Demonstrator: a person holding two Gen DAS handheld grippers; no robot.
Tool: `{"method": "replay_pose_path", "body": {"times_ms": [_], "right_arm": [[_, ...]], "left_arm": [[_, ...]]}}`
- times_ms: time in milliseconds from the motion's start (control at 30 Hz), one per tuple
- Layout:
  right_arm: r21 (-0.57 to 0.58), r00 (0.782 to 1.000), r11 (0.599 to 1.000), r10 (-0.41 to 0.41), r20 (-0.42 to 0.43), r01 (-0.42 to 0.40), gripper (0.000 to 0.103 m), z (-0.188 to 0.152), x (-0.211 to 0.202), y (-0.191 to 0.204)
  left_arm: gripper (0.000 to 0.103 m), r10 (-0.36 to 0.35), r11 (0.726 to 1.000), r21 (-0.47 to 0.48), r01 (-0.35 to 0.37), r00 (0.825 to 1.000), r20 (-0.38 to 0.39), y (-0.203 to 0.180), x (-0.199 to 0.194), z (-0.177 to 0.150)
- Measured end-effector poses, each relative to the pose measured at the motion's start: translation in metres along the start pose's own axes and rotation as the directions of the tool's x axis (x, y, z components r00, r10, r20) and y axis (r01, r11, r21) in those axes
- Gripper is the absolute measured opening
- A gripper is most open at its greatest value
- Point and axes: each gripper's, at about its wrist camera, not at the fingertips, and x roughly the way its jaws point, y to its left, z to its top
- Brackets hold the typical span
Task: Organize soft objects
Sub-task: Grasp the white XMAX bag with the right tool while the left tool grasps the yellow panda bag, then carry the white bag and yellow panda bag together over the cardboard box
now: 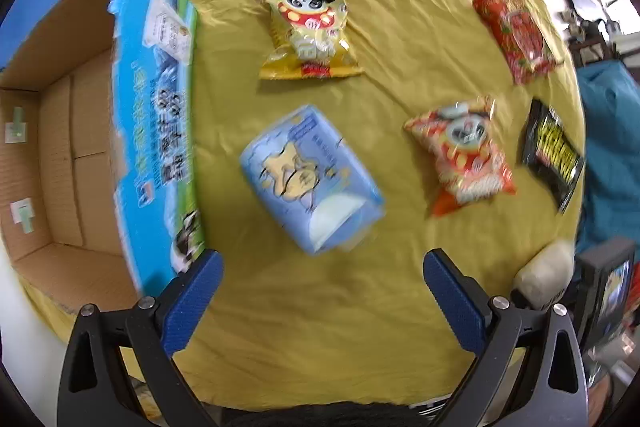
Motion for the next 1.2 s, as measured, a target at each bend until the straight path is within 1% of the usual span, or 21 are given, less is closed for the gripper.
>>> {"method": "replay_pose_path", "body": {"times_ms": [67,167,200,267,333,400,433,467,500,567,667,700,767,833,867,900,933,1000,1100,1200], "right_arm": [[0.019,0.999,0.999,0.036,-0.005,-0.035,0.076,0.001,-0.013,-0.007],[0.059,0.995,0.994,0.097,0.008,-0.098,0.076,0.009,-0.028,-0.021],[0.068,0.993,0.991,0.118,0.018,-0.119,0.076,0.013,-0.033,-0.025],[0.096,0.989,0.985,0.142,0.035,-0.145,0.076,0.026,-0.047,-0.034],[0.121,0.985,0.978,0.161,0.061,-0.168,0.076,0.042,-0.061,-0.043],[0.138,0.985,0.978,0.147,0.087,-0.158,0.076,0.063,-0.076,-0.048],[0.147,0.986,0.978,0.138,0.094,-0.151,0.076,0.071,-0.081,-0.049],[0.163,0.986,0.976,0.131,0.101,-0.146,0.076,0.084,-0.085,-0.053],[0.171,0.986,0.974,0.129,0.104,-0.146,0.076,0.093,-0.088,-0.053],[0.204,0.987,0.969,0.118,0.112,-0.139,0.076,0.116,-0.092,-0.057],[0.225,0.988,0.966,0.106,0.112,-0.129,0.076,0.138,-0.096,-0.054],[0.227,0.988,0.966,0.104,0.110,-0.127,0.076,0.145,-0.097,-0.053],[0.228,0.990,0.967,0.095,0.106,-0.117,0.076,0.155,-0.094,-0.054],[0.221,0.992,0.970,0.083,0.098,-0.103,0.076,0.163,-0.095,-0.050],[0.219,0.992,0.971,0.079,0.095,-0.099,0.076,0.166,-0.096,-0.048],[0.217,0.993,0.971,0.078,0.094,-0.096,0.075,0.169,-0.097,-0.046],[0.214,0.993,0.972,0.075,0.092,-0.094,0.075,0.171,-0.101,-0.040],[0.209,0.994,0.974,0.069,0.089,-0.087,0.075,0.176,-0.105,-0.034],[0.198,0.994,0.977,0.058,0.088,-0.075,0.073,0.179,-0.110,-0.025],[0.190,0.994,0.979,0.055,0.093,-0.072,0.072,0.177,-0.112,-0.023]], "left_arm": [[0.102,-0.008,1.000,-0.010,0.008,1.000,0.028,0.000,-0.008,0.011],[0.102,0.014,1.000,-0.020,-0.012,0.995,0.094,0.000,-0.027,0.039],[0.102,0.037,0.999,-0.025,-0.034,0.991,0.125,0.000,-0.033,0.055],[0.102,0.077,0.997,-0.019,-0.075,0.987,0.144,-0.003,-0.034,0.081],[0.102,0.134,0.991,-0.002,-0.135,0.981,0.141,-0.005,-0.026,0.109],[0.091,0.196,0.980,0.024,-0.200,0.974,0.112,-0.009,-0.007,0.132],[0.090,0.220,0.974,0.038,-0.224,0.972,0.088,-0.010,0.003,0.140],[0.085,0.232,0.971,0.048,-0.235,0.970,0.071,-0.011,0.013,0.146],[0.085,0.234,0.970,0.061,-0.236,0.971,0.050,-0.013,0.023,0.150],[0.085,0.241,0.966,0.087,-0.242,0.970,0.015,-0.016,0.045,0.156],[0.085,0.217,0.972,0.103,-0.212,0.975,-0.042,-0.015,0.067,0.158],[0.087,0.210,0.974,0.099,-0.204,0.977,-0.049,-0.013,0.072,0.158],[0.084,0.188,0.978,0.098,-0.186,0.982,-0.011,-0.012,0.069,0.160],[0.077,0.170,0.980,0.105,-0.168,0.985,-0.007,-0.009,0.066,0.160],[0.068,0.152,0.983,0.103,-0.150,0.988,-0.007,-0.008,0.066,0.163],[0.061,0.127,0.987,0.097,-0.126,0.992,-0.002,-0.006,0.064,0.162],[0.060,0.133,0.986,0.097,-0.133,0.991,0.001,-0.010,0.065,0.166],[0.054,0.145,0.983,0.113,-0.146,0.989,0.022,-0.010,0.063,0.163],[0.051,0.155,0.980,0.119,-0.159,0.987,0.036,-0.014,0.057,0.156],[0.049,0.142,0.983,0.111,-0.146,0.989,0.042,-0.011,0.049,0.150]]}}
